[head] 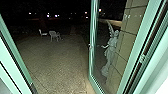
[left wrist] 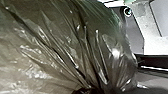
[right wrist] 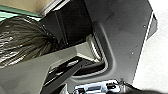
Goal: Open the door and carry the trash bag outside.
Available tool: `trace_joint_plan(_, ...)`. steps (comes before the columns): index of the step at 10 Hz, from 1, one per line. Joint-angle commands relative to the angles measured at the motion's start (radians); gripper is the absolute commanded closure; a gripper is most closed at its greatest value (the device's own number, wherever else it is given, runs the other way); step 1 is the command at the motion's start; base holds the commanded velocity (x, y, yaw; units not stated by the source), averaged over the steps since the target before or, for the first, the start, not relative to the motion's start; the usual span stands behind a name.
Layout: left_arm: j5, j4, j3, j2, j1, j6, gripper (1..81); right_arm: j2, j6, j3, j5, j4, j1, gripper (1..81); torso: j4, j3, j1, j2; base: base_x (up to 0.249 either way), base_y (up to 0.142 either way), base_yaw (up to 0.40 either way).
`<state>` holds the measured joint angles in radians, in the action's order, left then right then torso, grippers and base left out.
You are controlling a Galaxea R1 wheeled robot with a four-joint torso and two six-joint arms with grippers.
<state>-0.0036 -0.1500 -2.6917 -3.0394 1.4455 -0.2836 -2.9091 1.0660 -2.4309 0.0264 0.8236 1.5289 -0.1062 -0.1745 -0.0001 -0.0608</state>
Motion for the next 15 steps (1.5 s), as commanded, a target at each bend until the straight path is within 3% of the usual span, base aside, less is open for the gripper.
trace_joint_plan(1,0.059,-0.002,0.004,-0.003,-0.044,-0.002,81.1,0.002,0.0,0.007,0.041,0.008,-0.031,1.0,0.0,0.0,0.0,0.0,0.101,0.0,0.0)
trace_joint_plan(15,0.059,0.0,0.004,-0.001,-0.043,-0.002,81.1,0.0,-0.001,0.006,0.041,0.011,-0.029,1.0,0.0,0.0,0.0,0.0,0.108,0.0,0.0)
